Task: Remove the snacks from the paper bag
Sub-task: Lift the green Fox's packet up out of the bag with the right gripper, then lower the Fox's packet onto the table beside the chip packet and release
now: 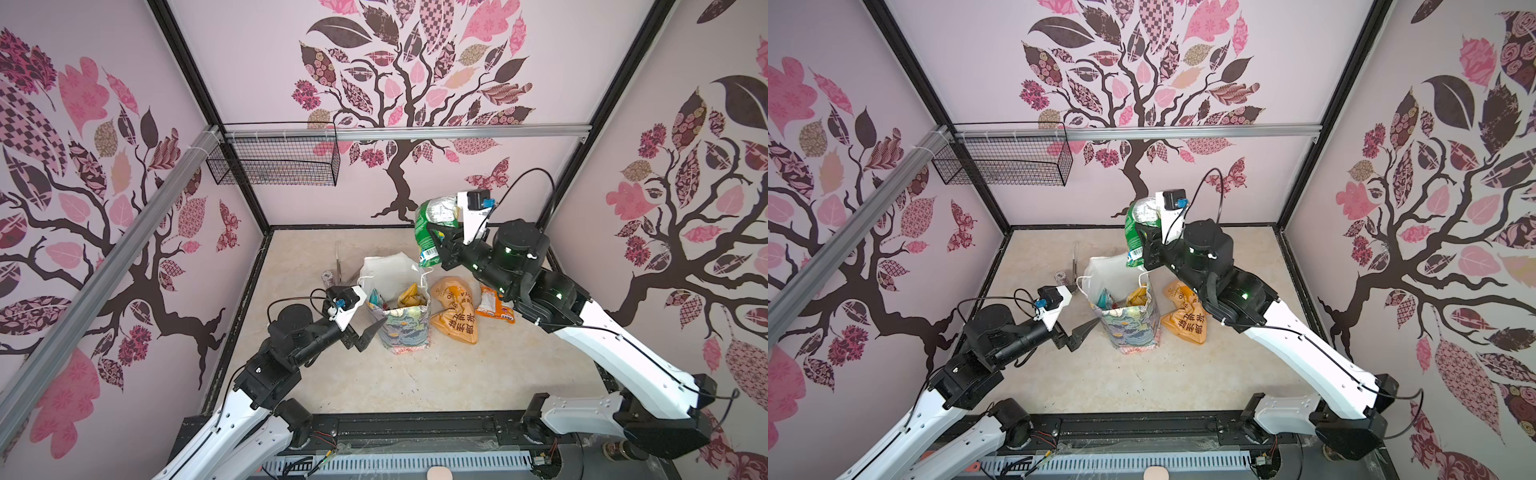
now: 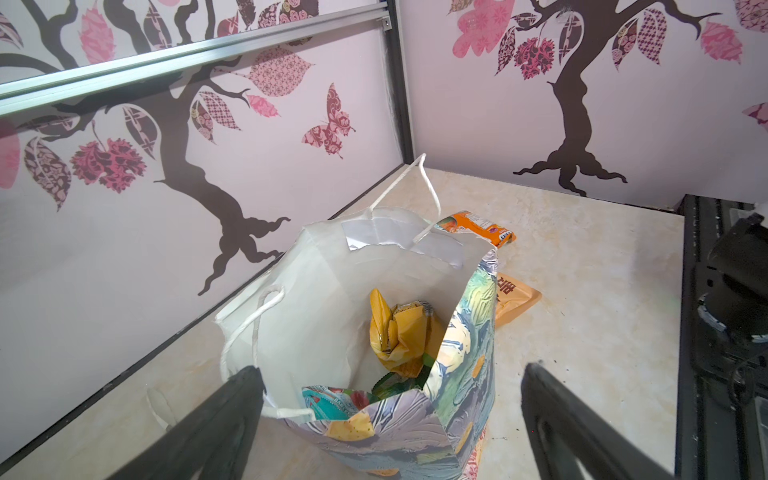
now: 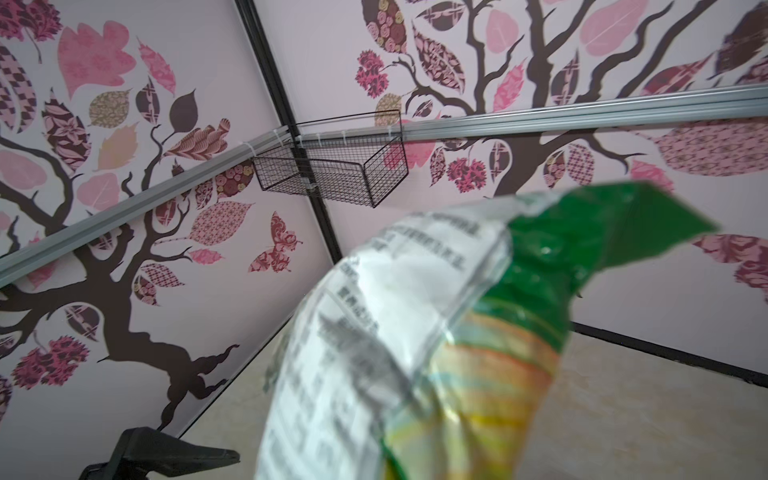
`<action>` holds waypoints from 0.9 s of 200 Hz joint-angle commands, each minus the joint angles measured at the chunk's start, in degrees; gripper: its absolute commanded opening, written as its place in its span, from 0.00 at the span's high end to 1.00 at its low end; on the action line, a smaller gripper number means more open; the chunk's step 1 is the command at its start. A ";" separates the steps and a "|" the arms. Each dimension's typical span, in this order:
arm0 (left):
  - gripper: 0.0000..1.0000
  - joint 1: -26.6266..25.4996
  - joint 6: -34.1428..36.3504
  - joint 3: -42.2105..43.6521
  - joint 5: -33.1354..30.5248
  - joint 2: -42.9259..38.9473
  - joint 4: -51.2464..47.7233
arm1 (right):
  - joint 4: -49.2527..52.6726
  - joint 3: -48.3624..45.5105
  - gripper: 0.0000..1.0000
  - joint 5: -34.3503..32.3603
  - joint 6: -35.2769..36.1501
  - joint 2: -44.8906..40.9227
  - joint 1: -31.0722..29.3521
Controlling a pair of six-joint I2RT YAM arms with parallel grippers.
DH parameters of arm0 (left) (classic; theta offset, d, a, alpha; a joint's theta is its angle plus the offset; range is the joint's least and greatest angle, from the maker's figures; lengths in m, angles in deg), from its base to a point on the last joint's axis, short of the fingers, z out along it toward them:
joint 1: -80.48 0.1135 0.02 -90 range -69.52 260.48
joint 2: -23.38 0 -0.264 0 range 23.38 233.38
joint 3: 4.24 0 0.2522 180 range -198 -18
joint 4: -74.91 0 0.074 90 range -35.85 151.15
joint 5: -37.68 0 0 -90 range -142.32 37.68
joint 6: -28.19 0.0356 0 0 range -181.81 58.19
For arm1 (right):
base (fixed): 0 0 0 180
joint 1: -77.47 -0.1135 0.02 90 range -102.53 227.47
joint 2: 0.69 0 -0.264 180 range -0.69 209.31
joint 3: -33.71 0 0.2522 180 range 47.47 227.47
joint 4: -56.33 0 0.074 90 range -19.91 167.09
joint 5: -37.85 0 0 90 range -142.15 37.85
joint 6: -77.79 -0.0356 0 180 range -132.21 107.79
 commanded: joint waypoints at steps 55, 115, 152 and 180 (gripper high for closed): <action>0.02 -3.47 -1.60 -1.34 2.40 3.36 0.61 | -0.77 -15.26 1.00 -20.39 -0.56 -8.93 3.08; 0.02 -8.56 -2.33 -1.54 2.75 6.19 0.94 | 5.56 -27.36 1.00 -12.90 -7.13 -10.24 17.07; 0.02 -10.05 -2.48 -1.69 3.44 7.29 0.84 | 10.39 -32.05 1.00 -12.19 -9.67 -6.27 22.07; 0.02 -10.05 -1.50 -1.72 1.86 7.03 0.30 | 12.57 -35.00 1.00 -9.17 -11.46 -2.42 25.89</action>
